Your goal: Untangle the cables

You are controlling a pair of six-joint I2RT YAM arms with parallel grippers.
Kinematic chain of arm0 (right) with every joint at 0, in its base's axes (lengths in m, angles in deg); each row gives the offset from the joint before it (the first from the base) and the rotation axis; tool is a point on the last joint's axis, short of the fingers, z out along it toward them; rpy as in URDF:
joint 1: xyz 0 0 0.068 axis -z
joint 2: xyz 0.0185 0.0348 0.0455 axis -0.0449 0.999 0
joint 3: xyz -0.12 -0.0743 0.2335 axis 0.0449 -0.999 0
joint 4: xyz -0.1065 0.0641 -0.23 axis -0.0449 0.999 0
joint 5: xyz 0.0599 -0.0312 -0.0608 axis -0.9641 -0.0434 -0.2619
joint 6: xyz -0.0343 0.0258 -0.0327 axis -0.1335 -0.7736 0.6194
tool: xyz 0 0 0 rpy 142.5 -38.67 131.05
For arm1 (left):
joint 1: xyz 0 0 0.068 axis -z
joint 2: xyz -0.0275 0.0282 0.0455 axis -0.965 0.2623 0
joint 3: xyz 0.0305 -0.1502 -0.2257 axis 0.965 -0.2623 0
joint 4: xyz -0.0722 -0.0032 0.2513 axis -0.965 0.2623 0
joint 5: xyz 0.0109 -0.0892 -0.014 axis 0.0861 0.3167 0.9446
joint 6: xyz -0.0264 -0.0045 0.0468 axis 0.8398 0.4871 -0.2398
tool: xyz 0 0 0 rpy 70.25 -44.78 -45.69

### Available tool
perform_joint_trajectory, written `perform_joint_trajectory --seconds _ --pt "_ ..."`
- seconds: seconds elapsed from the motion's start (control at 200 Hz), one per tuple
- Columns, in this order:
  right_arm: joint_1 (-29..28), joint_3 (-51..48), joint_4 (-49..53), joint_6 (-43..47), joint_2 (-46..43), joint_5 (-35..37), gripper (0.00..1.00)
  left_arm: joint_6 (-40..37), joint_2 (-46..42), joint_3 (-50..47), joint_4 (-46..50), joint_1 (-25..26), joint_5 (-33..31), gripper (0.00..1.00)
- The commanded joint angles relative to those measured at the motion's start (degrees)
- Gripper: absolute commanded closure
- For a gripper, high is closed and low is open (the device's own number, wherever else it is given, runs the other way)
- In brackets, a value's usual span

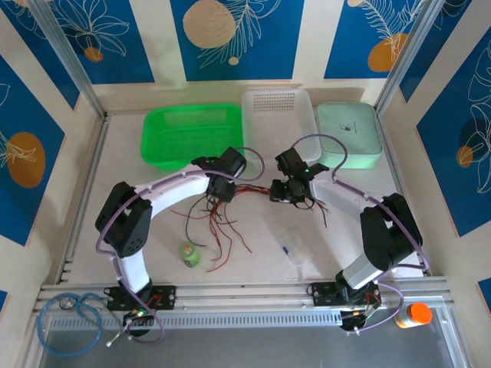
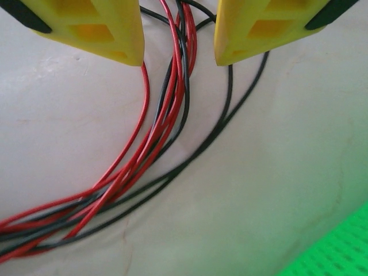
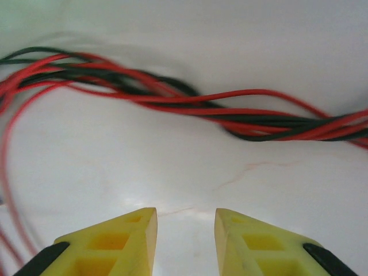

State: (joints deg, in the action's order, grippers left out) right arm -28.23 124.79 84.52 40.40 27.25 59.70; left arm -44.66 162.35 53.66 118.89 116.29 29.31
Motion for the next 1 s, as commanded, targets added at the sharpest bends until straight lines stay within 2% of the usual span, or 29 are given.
perform_joint_trajectory --seconds 0.0,0.05,0.18,0.315,0.445,0.62,0.735,0.995 --pt "-2.84 2.51 -0.08 -2.11 -0.02 -4.62 0.67 1.18 1.84 -1.97 -2.85 -0.21 1.47 0.67" --pt "-3.65 2.87 -0.94 -2.68 0.60 -5.16 0.67 1.37 2.85 -2.42 -5.00 -0.26 1.43 0.73" --pt "-4.43 3.51 -1.89 -3.34 2.01 -6.16 0.68 1.75 6.00 -1.68 -6.94 -0.61 -0.31 0.82" --pt "-4.70 3.01 -1.55 -3.50 1.56 -5.47 0.69 2.61 6.71 -2.01 -6.73 -1.57 -3.77 0.85" --pt "-4.53 2.20 -1.21 -3.60 0.67 -4.72 0.69 4.79 3.63 -4.22 -5.80 -4.29 -2.66 0.85" --pt "-4.26 2.41 -0.89 -3.32 0.66 -4.71 0.69 7.89 0.57 -5.05 -1.11 -8.63 5.45 0.83" --pt "-4.11 2.63 -0.77 -3.27 0.85 -4.53 0.69 8.66 -0.15 -5.23 0.11 -9.09 8.82 0.80" --pt "-4.17 2.67 -0.48 -3.73 -0.15 -6.38 0.68 7.97 1.25 -5.78 -2.04 -9.13 10.28 0.78"
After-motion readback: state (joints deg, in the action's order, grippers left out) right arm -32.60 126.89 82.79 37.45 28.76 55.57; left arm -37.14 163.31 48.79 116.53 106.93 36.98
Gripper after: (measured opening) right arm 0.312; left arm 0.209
